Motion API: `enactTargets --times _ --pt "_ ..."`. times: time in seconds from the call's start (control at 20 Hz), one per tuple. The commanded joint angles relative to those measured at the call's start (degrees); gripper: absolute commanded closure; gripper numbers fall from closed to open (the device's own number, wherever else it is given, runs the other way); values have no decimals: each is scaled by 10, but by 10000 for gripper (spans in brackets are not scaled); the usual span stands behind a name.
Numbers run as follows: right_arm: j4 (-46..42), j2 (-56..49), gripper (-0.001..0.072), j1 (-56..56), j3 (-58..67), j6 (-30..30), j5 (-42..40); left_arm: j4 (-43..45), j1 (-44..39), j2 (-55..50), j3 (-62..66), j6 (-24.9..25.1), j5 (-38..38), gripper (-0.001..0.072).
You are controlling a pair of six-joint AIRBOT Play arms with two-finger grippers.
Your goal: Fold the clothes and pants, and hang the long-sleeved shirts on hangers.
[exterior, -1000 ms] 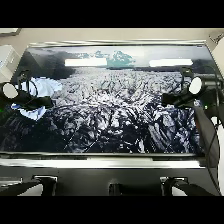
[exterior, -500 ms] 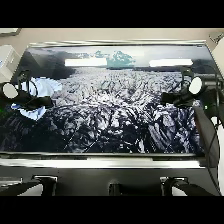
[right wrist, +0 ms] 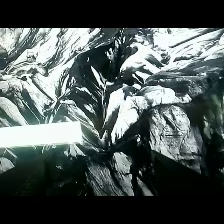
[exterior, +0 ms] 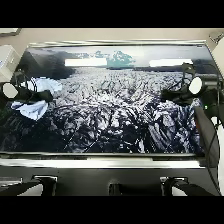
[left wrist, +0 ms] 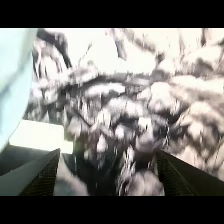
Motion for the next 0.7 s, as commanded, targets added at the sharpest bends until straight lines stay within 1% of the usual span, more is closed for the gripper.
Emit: enactTargets --times 0.0,0.05,0.1,0.15,0.2,0.25,0.3,0.35,0.4,0.45,0.5,0.55,0.65 --pt "-1 0 16 0 0 -5 -6 19 3 -11 35 38 176 -13" --pt "-1 0 16 0 0 -5 -6 23 12 -32 74 38 200 -13" --pt "-1 0 16 0 0 -5 -6 23 28 -69 138 28 181 -13" --pt "-1 0 16 0 0 -5 -6 23 51 -116 216 4 130 -13" --pt "0 0 16 0 0 -5 -5 23 76 -163 290 -33 66 -13" --pt "0 0 16 0 0 -4 -5 23 104 -213 365 -83 -10 -13" --pt "0 0 16 1 0 -4 -5 22 128 -256 420 -118 -80 -13" --pt "2 0 16 0 0 -4 -5 21 151 -294 460 -132 -150 -13" --pt "2 0 17 0 0 -4 -8 21 168 -320 473 -139 -197 -13" --pt "2 0 19 1 0 -4 -14 21 179 -338 468 -138 -229 -13" --pt "2 0 26 0 0 -4 -21 21 186 -354 453 -134 -242 -13" --pt "4 0 26 1 0 -4 -26 21 188 -366 438 -123 -237 -13" --pt "6 0 26 1 0 -4 -29 21 185 -390 431 -80 -202 -13"
